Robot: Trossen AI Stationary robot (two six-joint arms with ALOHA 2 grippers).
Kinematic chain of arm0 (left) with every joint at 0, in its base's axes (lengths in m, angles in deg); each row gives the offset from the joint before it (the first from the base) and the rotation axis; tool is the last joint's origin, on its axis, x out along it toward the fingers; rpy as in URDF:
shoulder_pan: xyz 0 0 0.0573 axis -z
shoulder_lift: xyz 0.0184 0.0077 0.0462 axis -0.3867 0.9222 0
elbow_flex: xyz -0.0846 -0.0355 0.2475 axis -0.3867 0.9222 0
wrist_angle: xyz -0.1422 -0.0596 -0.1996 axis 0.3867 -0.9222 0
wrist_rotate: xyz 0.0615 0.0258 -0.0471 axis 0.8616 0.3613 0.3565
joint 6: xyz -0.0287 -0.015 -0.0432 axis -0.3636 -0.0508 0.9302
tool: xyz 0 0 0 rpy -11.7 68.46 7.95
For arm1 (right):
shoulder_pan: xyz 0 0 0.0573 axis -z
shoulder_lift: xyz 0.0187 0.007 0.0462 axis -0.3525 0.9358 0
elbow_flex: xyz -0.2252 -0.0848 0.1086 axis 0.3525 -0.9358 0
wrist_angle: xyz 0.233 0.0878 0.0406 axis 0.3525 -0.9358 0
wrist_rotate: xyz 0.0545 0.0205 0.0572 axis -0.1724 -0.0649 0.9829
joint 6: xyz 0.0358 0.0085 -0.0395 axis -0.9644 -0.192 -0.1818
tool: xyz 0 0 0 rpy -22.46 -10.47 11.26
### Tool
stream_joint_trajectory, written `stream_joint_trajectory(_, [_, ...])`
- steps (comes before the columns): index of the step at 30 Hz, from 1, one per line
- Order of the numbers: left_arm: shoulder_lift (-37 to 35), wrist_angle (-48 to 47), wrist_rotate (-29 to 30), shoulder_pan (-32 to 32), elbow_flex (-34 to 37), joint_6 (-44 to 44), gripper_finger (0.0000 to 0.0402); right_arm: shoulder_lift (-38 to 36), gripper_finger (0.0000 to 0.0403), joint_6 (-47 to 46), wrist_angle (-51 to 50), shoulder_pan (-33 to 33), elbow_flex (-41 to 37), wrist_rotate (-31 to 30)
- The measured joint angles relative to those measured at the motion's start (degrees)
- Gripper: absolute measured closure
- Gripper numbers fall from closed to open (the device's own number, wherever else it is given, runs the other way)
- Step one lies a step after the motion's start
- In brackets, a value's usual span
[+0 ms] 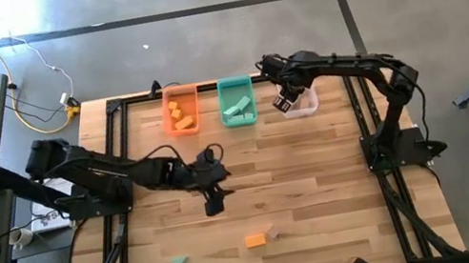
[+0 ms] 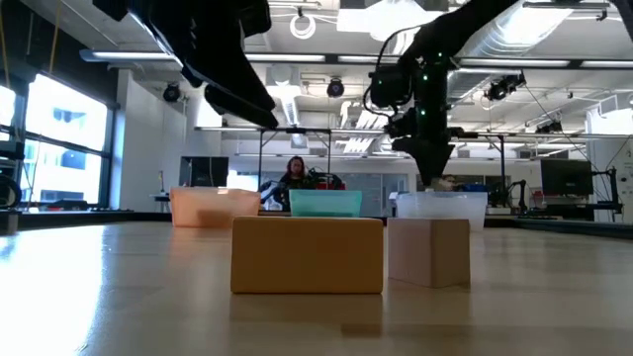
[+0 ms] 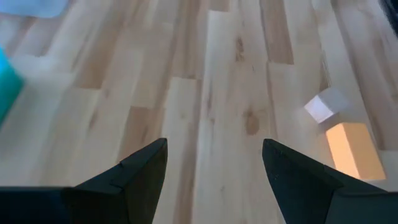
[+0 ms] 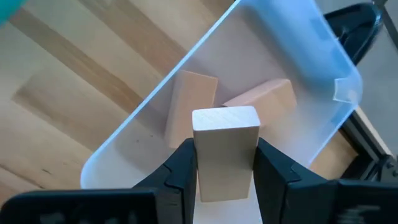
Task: Sort & place blocks by color
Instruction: Put the brown block into the transparent bin, then put the orange block into the orange bin
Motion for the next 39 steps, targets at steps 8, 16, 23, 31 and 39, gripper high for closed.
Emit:
stream_joint_trajectory(8, [6.62,7.57,0.22,3.8,0.02,0.31,0.0151,3.36,0.0283,-0.29,0.12,1.01,-0.01,0.15])
stream_joint_trajectory(16, [9.87,9.4,0.97,7.17,-2.13,3.0,0.0151,3.58,0.0199,0.34,1.11,0.59,0.01,-1.06])
stream_joint_trajectory(23, [13.22,1.47,4.98,10.95,-10.83,-1.83,0.0151,3.1,0.0182,0.38,0.5,0.59,0.01,-0.99])
stream_joint_trajectory(31, [18.42,-6.94,8.24,13.2,-17.62,0.35,0.0151,-0.34,0.0202,-0.02,-0.53,0.42,0.03,-2.18])
stream_joint_trajectory(39, [21.39,-6.61,8.02,16.14,-18.38,5.61,0.0151,-5.43,0.0208,-3.44,-0.93,0.42,0.08,0.11])
